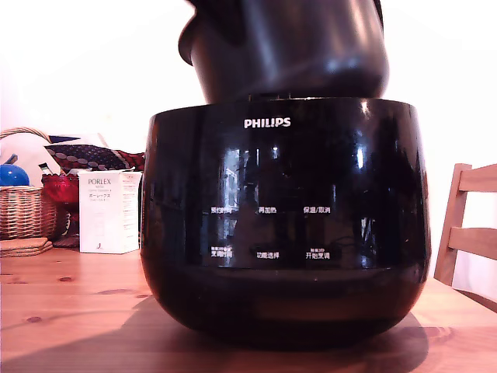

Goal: Place the pot you are holding inside the rice cooker

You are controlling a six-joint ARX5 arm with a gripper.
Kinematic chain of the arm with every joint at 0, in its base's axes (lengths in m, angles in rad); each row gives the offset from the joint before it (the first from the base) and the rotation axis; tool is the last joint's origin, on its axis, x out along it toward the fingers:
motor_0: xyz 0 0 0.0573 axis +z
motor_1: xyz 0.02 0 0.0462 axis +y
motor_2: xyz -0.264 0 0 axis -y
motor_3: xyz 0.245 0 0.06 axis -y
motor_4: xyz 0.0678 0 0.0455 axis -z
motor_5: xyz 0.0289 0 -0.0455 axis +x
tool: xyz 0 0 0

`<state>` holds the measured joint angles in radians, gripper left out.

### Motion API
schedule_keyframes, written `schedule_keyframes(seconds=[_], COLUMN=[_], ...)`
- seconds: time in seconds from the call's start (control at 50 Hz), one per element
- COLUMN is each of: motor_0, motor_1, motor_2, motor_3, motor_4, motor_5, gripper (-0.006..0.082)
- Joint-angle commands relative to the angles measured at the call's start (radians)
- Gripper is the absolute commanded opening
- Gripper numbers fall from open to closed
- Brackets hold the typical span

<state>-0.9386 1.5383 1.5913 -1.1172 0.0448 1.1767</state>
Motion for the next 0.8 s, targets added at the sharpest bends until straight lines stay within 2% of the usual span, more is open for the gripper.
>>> schedule_keyframes(seconds=[0.0, 0.26, 0.78], motor_0=[-0.009, -0.006, 0.003], motor_1=[-0.011, 0.027, 0.086], motor_2=[0.034, 0.034, 0.034], motor_3=[0.047, 0.012, -0.075], motor_4=[-0.026, -0.055, -0.053], motor_5=[0.043, 0.082, 0.081], gripper=[-0.0024, -0.0024, -0.0024])
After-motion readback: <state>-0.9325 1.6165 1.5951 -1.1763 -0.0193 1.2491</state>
